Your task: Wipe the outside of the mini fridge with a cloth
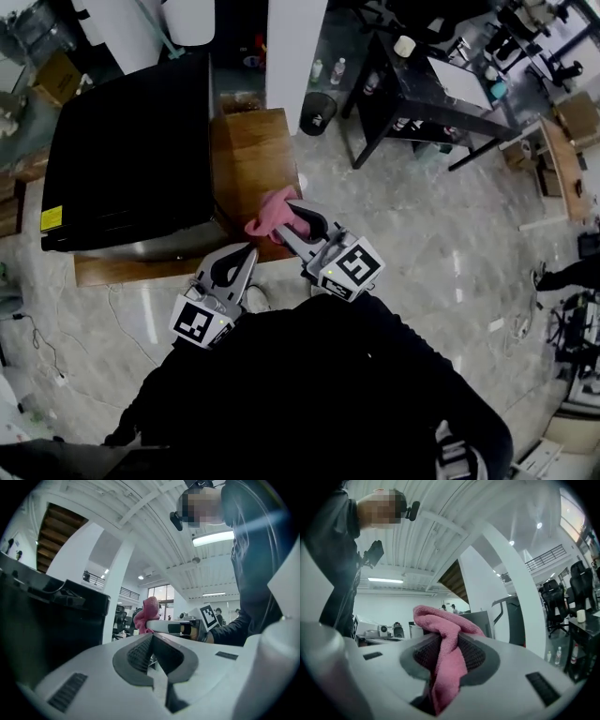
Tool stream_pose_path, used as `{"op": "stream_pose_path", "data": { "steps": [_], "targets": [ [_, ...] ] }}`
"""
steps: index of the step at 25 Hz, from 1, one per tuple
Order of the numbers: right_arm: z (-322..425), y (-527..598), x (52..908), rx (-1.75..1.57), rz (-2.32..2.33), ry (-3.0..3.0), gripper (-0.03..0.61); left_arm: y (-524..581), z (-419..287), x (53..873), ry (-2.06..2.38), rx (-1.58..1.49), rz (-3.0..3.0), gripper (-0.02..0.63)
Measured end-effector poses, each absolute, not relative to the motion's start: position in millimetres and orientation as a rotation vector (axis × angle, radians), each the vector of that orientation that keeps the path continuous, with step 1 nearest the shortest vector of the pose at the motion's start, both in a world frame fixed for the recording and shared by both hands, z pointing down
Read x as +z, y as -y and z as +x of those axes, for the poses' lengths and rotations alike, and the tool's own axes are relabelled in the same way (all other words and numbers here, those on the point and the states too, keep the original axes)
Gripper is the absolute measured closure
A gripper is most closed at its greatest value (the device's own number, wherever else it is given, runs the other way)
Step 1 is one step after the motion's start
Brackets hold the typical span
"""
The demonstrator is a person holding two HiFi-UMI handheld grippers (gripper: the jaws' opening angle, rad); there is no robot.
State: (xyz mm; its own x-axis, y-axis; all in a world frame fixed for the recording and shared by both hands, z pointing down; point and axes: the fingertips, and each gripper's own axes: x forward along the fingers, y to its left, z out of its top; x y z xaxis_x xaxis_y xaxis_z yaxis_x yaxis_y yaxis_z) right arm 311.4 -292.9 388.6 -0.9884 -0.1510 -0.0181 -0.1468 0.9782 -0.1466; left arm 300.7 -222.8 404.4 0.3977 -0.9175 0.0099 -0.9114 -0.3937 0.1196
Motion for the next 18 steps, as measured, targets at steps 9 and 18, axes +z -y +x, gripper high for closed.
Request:
{"op": "stream_pose_path", "data": {
  "steps": [9, 18],
  "targets": [
    [228, 319, 377, -0.256, 0.421, -3.001, 0.480, 249, 267, 392, 2.151, -0.151, 2.151, 0.609],
    [192, 328, 384, -0.302, 0.714, -2.830, 0.480, 269, 259, 386, 2.560, -0.162, 1.763, 0.609]
  ]
}}
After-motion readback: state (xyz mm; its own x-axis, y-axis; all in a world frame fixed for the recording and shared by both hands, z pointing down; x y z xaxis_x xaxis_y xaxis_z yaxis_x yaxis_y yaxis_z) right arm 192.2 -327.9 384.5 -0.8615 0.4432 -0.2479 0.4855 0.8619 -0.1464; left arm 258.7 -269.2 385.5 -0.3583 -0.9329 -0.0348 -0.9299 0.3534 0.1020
